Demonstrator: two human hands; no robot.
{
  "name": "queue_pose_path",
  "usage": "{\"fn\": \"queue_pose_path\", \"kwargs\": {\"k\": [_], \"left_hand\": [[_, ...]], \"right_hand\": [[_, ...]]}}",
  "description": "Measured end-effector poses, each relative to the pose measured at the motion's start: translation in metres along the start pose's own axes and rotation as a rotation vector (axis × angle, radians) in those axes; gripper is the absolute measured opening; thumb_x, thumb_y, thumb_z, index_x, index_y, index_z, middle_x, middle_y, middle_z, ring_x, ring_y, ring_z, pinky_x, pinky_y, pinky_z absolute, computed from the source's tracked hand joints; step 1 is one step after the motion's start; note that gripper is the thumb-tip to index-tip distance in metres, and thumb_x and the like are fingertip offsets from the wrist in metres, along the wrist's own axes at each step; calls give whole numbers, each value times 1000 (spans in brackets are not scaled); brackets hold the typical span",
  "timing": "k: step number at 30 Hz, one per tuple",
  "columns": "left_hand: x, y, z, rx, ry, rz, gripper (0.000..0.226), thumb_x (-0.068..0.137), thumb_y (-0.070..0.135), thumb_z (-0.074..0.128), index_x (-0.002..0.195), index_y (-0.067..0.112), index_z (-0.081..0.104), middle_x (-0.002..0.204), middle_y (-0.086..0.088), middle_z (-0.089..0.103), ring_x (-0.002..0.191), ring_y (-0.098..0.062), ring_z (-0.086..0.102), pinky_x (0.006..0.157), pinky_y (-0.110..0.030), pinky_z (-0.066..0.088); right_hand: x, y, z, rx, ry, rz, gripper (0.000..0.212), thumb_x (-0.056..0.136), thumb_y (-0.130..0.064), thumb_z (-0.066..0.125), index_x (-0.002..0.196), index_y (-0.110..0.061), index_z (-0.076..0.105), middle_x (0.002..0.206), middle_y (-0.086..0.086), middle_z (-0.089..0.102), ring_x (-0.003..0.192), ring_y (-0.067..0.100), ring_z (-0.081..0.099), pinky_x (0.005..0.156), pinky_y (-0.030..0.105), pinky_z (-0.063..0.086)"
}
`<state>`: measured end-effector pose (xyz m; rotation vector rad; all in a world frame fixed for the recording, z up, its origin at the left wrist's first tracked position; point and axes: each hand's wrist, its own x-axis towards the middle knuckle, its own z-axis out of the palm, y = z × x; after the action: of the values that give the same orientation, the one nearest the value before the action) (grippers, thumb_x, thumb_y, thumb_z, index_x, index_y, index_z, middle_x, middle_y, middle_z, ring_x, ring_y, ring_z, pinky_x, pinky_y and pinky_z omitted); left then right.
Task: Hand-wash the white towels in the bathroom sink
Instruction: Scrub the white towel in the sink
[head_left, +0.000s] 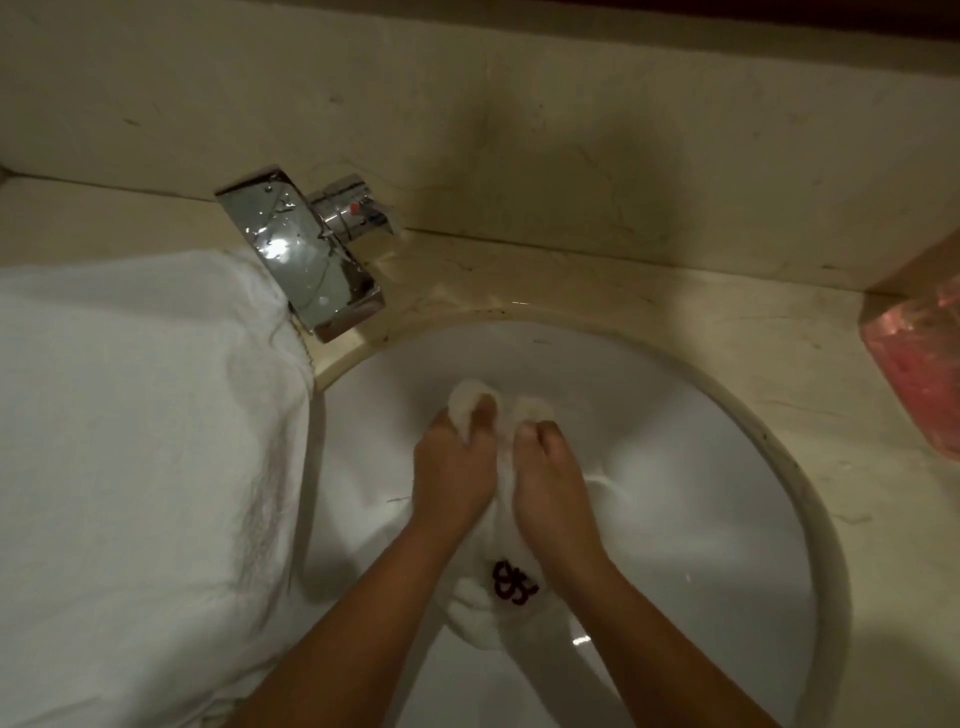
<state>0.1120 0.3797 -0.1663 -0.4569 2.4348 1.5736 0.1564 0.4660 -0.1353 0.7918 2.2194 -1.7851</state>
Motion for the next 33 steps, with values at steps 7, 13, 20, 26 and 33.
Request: {"fn": "queue_pose_path", "kwargs": {"k": [7, 13, 20, 26, 33], "left_hand": [[-21, 6, 9, 22, -101, 126, 44, 105, 52, 51, 85, 18, 71, 75, 4, 71, 69, -9, 67, 63, -23, 47], [-20, 4, -1, 8, -155, 74, 48, 106, 49, 50, 80, 15, 69, 68, 4, 67, 63, -10, 63, 61, -27, 45], [-1, 2, -29, 265, -221, -46, 62, 98, 68, 49, 122, 10, 53, 110, -4, 63, 102, -24, 64, 91, -33, 52], [-30, -7, -39, 455, -216, -39, 77, 90, 75, 53, 134, 12, 52, 120, -7, 65, 107, -22, 65, 93, -35, 54], [-18, -11, -54, -29, 15, -88, 50, 98, 51, 62, 128, 12, 60, 123, -8, 68, 119, -27, 64, 106, -41, 49]], "right_hand": [[32, 2, -11, -19, 145, 20, 27, 113, -26, 42, 95, -14, 58, 99, 10, 66, 88, 22, 64, 75, 19, 51], [21, 3, -13, -63, 113, -57, 30, 113, -32, 40, 104, -10, 60, 94, 1, 66, 89, 22, 66, 74, 31, 50], [28, 25, -28, -171, -108, 80, 62, 93, -78, 42, 116, -24, 60, 104, -4, 65, 95, 18, 66, 86, 38, 53], [-3, 40, -41, -440, -157, -166, 47, 97, -70, 47, 110, -26, 58, 99, -12, 67, 91, 11, 67, 81, 32, 57], [1, 31, -89, -132, 156, 25, 33, 106, -40, 59, 129, -18, 58, 117, 3, 69, 105, 21, 68, 90, 37, 56]]}}
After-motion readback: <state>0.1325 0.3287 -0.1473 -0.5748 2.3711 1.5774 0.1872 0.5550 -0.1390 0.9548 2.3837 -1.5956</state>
